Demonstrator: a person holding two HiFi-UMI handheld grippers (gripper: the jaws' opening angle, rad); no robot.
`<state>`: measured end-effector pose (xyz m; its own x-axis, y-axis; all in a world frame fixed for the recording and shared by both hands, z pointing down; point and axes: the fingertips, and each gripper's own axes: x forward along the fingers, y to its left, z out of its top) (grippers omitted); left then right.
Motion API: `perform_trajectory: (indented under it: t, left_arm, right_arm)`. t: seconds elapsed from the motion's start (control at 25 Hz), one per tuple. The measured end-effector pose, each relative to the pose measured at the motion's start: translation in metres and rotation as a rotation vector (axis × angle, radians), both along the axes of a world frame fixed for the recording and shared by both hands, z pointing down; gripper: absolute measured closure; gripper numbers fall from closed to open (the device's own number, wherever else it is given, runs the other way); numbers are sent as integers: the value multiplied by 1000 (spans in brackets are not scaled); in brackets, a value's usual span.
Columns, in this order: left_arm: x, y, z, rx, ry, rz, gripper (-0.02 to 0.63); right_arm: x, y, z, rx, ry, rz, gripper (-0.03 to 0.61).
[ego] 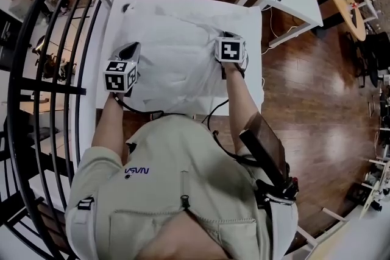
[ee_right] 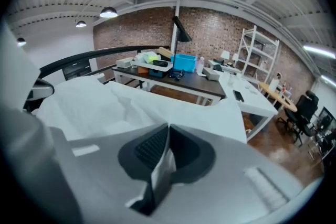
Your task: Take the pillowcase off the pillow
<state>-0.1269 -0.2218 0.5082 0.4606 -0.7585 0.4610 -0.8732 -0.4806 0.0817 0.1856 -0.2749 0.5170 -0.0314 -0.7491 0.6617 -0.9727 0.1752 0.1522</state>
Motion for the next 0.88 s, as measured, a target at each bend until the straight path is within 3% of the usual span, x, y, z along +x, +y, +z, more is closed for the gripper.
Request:
perform_trajectory:
  t: [0.4,0.6,0.76,0.88]
  left_arm:
    - [10,-11,12,14,-23,0,597]
    - [23,-10,-12,100,-86,21,563]
    - [45,21,-44,175,-67,120,510]
    - [61,59,-51,173,-17,193,466]
  right_arm:
    - [-10,-4,2,12,-24,-33,556]
    - [-28,2,-16,59,-118,-94,421]
    - [-49,22,-42,148,-154,-127,408]
    - [-56,53,-53,206,-154,-123,408]
